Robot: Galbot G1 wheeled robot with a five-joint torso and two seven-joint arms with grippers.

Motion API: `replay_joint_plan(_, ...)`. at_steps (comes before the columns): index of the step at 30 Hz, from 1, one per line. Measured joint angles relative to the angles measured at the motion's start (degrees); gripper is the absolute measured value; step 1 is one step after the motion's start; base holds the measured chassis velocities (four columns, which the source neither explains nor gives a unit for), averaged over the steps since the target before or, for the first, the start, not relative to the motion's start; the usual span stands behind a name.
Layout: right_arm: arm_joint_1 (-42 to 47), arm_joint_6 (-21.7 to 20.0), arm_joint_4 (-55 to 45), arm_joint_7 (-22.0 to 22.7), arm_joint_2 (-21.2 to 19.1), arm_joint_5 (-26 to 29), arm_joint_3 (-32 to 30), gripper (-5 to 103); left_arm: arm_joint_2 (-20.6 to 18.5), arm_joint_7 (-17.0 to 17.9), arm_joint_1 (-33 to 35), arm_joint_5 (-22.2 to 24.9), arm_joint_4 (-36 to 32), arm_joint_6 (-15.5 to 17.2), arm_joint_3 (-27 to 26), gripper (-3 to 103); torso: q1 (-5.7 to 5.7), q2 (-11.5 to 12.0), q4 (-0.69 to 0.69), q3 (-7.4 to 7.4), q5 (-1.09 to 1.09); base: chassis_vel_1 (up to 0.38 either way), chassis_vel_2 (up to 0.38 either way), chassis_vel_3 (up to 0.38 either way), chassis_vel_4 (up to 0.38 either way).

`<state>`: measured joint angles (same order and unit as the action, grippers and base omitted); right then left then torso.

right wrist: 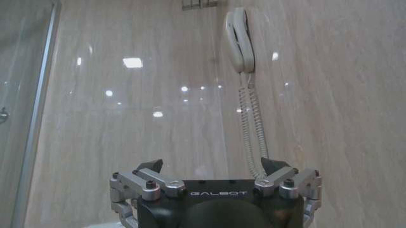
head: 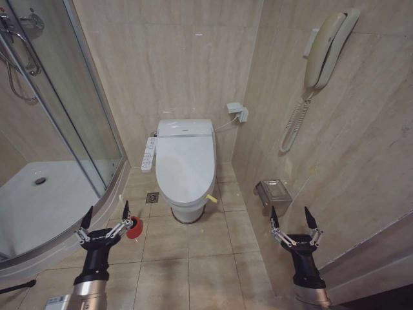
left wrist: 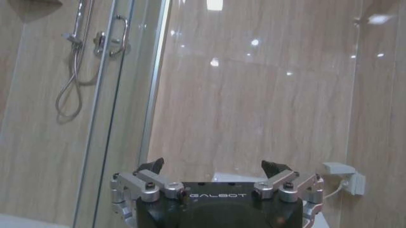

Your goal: Open the toilet lid, clean the toilet bowl with a toilet brush, close the toilet lid, and flush.

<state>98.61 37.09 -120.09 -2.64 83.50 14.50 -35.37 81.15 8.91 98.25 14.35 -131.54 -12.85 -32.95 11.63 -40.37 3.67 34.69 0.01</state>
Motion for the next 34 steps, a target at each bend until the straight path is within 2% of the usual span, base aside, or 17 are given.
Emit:
replay_joint_plan(7, -0.28, -0.74, -0.23, 1.63, 0.36, -0.76, 0.05, 100, 1.8, 1.43, -0.51, -1.86, 1.39, -0.6, 3.78, 100, 0.0, 0.0, 0.0, 0.0, 0.0, 0.0, 0.0, 0.0, 0.0)
replay_joint_plan(14, -0.35, -0.74, 0.78, 2.27, 1.12, -2.63, 1.02, 100, 1.08, 1.29, -0.65, -2.21, 2.78, -1.06, 4.08, 100, 0.0, 0.0, 0.0, 0.0, 0.0, 0.0, 0.0, 0.0, 0.0)
replay_joint_plan(18, -0.11, -0.86, -0.25, 1.84, 0.96, -3.82, 1.54, 100, 1.26, 1.35, 1.05, -3.56, 0.75, -1.03, 4.52, 100, 0.0, 0.0, 0.0, 0.0, 0.0, 0.0, 0.0, 0.0, 0.0)
replay_joint_plan(21, 1.26, -2.85, -1.98, 3.41, 0.22, -5.92, 2.13, 100, 1.21, 2.13, 2.85, -5.43, -1.21, -0.66, 5.08, 100, 0.0, 0.0, 0.0, 0.0, 0.0, 0.0, 0.0, 0.0, 0.0)
replay_joint_plan(22, 2.43, -4.55, -3.08, 4.79, -0.55, -6.54, 2.76, 100, 0.92, 2.71, 3.77, -6.27, -2.03, -0.31, 5.18, 100, -0.01, 0.0, -0.01, 0.0, 0.0, 0.0, 0.0, 0.0, 0.0)
replay_joint_plan(25, 6.11, -14.65, -7.05, 8.44, -2.11, -9.57, 3.55, 100, -1.36, 6.72, 5.66, -9.73, -4.44, 3.06, 6.2, 100, -0.01, 0.0, 0.0, 0.0, -0.01, 0.0, 0.0, 0.0, 0.0)
replay_joint_plan(26, 6.11, -14.65, -7.05, 8.44, -2.11, -9.57, 3.55, 100, -1.36, 6.72, 5.66, -9.73, -4.44, 3.06, 6.2, 100, -0.01, 0.0, 0.0, 0.0, -0.01, 0.0, 0.0, 0.0, 0.0)
replay_joint_plan(28, 7.07, -17.87, -8.53, 8.89, -2.71, -10.11, 3.74, 100, -2.17, 8.44, 6.15, -10.98, -5.27, 4.93, 6.73, 100, -0.01, 0.0, 0.02, 0.0, -0.01, 0.0, 0.0, 0.0, 0.0)
replay_joint_plan(29, 7.8, -20.77, -10.48, 8.91, -3.45, -10.02, 4.15, 100, -2.6, 9.4, 6.53, -11.38, -6.23, 6.41, 7.17, 100, -0.01, 0.0, 0.0, 0.0, 0.0, 0.0, 0.0, 0.0, 0.0)
replay_joint_plan(34, 8.82, -24.72, -14.15, 8.28, -4.46, -9.6, 4.27, 100, -2.42, 9.28, 6.45, -11.36, -7.41, 7.4, 7.32, 100, -0.01, 0.0, 0.0, 0.0, -0.01, 0.0, 0.0, 0.0, 0.0)
